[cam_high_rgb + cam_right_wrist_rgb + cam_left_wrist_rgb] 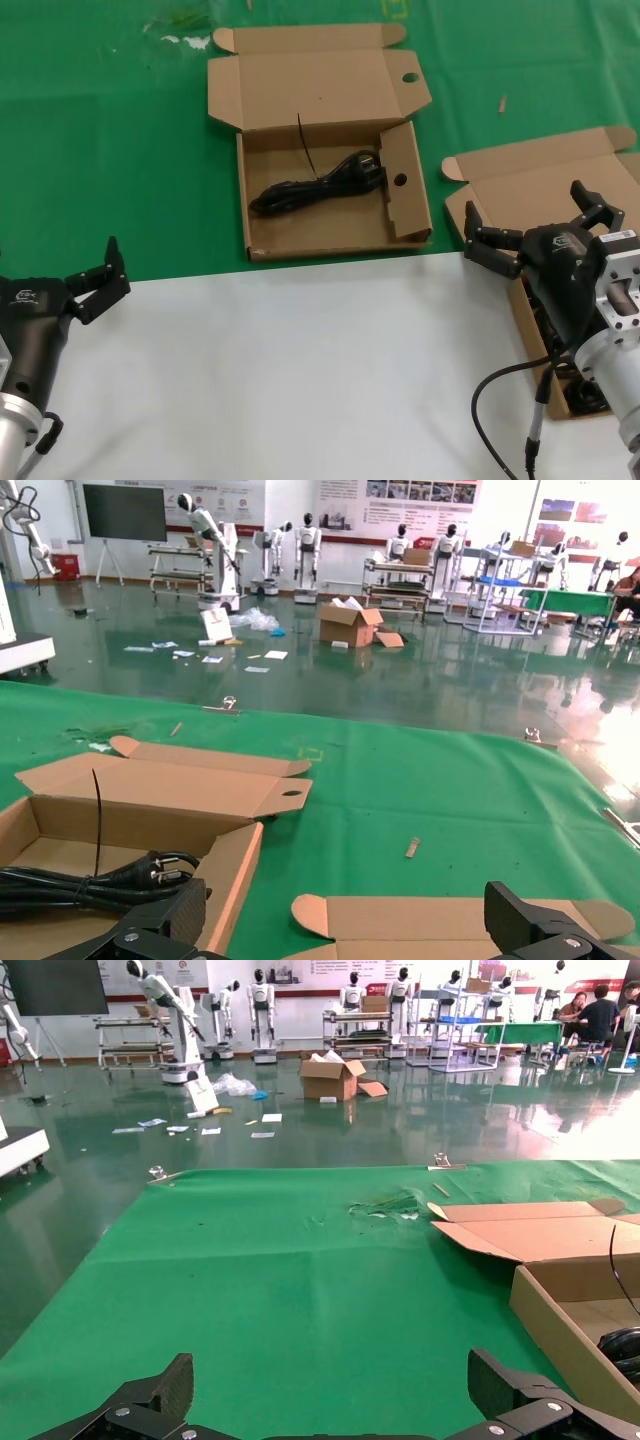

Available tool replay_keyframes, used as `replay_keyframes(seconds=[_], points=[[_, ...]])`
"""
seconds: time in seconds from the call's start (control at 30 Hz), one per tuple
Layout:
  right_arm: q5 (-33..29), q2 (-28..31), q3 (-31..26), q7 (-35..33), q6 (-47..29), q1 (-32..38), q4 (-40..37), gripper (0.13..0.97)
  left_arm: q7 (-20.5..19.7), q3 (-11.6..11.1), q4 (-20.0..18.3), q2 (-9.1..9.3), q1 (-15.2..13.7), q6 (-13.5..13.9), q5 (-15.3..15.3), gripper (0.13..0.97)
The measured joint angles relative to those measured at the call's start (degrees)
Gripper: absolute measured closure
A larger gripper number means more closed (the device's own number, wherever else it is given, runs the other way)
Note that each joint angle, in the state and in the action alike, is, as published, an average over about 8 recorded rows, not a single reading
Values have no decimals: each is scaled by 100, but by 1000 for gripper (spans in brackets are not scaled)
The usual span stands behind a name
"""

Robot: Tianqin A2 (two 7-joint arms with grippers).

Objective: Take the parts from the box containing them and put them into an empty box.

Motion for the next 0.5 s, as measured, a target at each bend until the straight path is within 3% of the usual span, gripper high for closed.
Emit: replay_keyframes(seconds=[0.5], points=[[0,0,0,0,0,0,0,129,0,0,0,0,0,0,0,132]])
